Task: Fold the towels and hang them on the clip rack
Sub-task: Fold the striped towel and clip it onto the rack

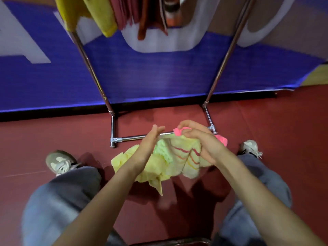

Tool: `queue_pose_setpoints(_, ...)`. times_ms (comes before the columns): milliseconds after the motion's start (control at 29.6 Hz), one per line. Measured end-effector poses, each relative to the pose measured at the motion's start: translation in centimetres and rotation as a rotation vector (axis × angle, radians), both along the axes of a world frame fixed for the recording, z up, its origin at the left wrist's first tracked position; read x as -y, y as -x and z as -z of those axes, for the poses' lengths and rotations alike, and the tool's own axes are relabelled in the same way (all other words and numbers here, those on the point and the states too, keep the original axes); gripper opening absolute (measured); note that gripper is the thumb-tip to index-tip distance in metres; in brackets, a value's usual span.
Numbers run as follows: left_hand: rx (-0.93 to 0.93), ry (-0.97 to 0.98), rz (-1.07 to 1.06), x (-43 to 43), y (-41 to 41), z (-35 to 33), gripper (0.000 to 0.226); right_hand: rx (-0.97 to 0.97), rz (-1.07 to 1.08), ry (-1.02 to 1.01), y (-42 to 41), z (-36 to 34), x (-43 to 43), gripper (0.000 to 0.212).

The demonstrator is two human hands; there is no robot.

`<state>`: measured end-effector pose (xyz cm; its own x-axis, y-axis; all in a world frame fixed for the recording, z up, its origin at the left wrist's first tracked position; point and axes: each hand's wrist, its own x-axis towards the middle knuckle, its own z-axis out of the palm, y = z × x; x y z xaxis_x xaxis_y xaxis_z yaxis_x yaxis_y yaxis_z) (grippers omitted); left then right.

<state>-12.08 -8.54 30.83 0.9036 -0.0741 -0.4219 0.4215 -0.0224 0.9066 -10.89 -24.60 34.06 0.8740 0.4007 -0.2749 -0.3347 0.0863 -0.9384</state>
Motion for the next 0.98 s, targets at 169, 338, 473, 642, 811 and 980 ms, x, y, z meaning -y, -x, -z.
queue_pose_setpoints(169,0.090,0.165,0.158,0.5,1.6,-4.7,0.058,0.041,-0.062,-0.250,1.2,-6.4,-0.5,0.019)
queue_pose_setpoints(338,0.169,0.200,0.178,-0.3,4.1,-7.6,0.040,0.090,-0.090,-0.287,2.3,-10.6,-0.3,0.025)
queue_pose_setpoints(473,0.209,0.193,0.277,-0.5,5.4,-9.2,0.033,0.110,-0.145,-0.311,3.5,-12.6,0.1,0.022)
queue_pose_setpoints(642,-0.004,0.270,0.527,0.0,5.9,-10.5,0.081,0.108,-0.281,-0.394,4.4,-13.7,0.3,0.028)
queue_pose_setpoints(811,-0.160,0.370,0.556,0.8,7.0,-10.6,0.063,0.098,-0.284,-0.478,4.8,-14.1,0.8,0.032)
queue_pose_setpoints(980,-0.219,0.366,0.517,0.5,8.1,-10.8,0.050,0.082,-0.232,-0.435,5.2,-14.5,2.2,0.033)
